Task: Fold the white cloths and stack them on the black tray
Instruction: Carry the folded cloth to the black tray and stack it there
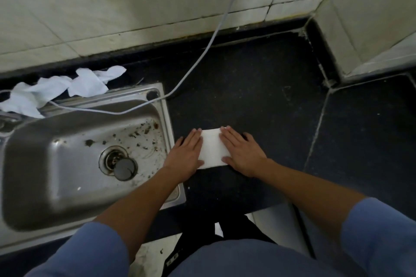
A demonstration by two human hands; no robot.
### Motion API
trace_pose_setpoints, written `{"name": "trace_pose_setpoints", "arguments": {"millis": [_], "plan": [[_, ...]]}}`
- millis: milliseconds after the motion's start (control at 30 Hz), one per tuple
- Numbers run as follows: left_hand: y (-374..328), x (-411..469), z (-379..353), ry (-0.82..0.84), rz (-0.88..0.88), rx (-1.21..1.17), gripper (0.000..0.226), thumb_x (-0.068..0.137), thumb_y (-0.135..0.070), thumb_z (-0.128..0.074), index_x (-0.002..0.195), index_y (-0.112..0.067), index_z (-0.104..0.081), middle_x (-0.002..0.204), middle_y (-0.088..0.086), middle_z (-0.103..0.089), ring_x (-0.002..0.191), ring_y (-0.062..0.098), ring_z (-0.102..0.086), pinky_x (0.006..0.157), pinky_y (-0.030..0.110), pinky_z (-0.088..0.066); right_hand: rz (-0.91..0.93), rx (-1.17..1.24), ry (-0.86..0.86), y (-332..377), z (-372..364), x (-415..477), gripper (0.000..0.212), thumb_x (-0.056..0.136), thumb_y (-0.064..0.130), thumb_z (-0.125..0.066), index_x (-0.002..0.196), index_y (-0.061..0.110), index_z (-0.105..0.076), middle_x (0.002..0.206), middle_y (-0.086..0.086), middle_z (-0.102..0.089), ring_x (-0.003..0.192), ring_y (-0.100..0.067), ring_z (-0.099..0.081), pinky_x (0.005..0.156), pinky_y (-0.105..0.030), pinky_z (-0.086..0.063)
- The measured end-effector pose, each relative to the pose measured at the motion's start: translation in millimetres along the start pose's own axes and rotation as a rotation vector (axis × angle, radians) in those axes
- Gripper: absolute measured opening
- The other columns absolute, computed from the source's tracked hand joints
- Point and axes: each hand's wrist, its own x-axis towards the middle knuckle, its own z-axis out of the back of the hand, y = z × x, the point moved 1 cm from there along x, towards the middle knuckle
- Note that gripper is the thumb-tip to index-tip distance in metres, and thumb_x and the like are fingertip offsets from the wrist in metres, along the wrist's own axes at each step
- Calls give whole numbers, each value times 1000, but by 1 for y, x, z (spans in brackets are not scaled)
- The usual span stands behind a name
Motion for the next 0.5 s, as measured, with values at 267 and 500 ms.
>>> {"name": "trace_pose_setpoints", "arguments": {"millis": [267,500], "plan": [[3,-38,6,-99,141,-121,70,94,-41,-49,150,-11,-19,160,7,-2,148,20,-2,118,36,-12,-12,101,-118,-2,42,24,61,94,44,-48,147,19,-30,152,-6,-29,138,-24,-26,108,-40,-28],[2,-89,0,-148,326,-232,56,94,-35,-51,143,-13,-36,157,8,-20,145,23,-17,115,37,-21,-28,98,134,16,58,66,47,83,33,-65,124,17,-47,114,-6,-60,100,-24,-58,77,-34,-42]]}}
